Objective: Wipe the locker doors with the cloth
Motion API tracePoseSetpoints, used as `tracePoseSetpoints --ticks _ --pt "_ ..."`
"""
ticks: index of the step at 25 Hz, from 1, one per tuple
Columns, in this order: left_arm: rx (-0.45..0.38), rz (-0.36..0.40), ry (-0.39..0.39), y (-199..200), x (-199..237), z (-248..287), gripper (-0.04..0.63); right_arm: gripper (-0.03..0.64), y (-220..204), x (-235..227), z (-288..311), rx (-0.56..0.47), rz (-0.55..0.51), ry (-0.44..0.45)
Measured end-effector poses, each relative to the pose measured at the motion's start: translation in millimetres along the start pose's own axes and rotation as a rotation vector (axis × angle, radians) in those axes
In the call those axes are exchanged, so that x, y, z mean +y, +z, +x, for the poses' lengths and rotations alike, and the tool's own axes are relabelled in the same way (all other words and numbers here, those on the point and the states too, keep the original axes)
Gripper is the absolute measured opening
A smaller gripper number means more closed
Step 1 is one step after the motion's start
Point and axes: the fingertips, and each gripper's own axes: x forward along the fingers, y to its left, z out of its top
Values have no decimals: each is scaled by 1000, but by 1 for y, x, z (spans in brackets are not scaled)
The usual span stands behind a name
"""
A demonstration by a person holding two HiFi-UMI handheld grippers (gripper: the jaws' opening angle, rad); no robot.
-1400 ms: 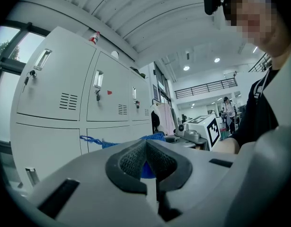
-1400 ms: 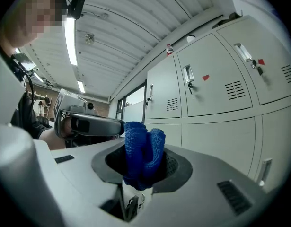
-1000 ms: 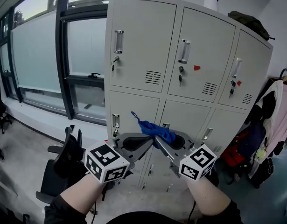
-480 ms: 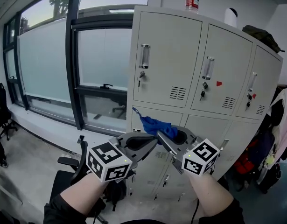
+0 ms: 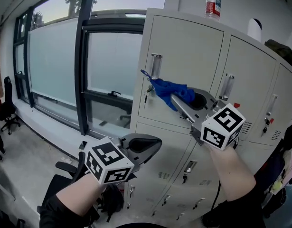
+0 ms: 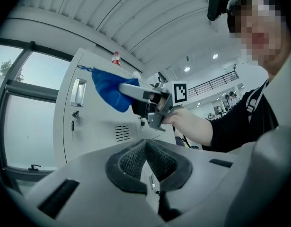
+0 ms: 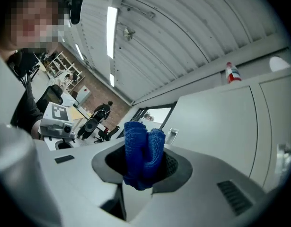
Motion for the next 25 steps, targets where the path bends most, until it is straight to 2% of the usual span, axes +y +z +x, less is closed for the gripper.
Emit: tracePoseSetpoints --ticks 5,13,19,22,25 --pt "-26 21 -1 15 25 23 8 103 37 -45 28 -13 -164 14" --pt "-35 98 -117 55 43 28 8 103 92 -86 79 5 -408 -27" --pt "-90 102 -196 99 61 26 8 103 112 -107 107 29 -459 -45" --pt "-83 87 -247 109 61 31 8 103 114 -117 112 55 -487 -50" --pt "-75 104 -266 113 58 34 8 103 123 -131 116 70 -515 -79"
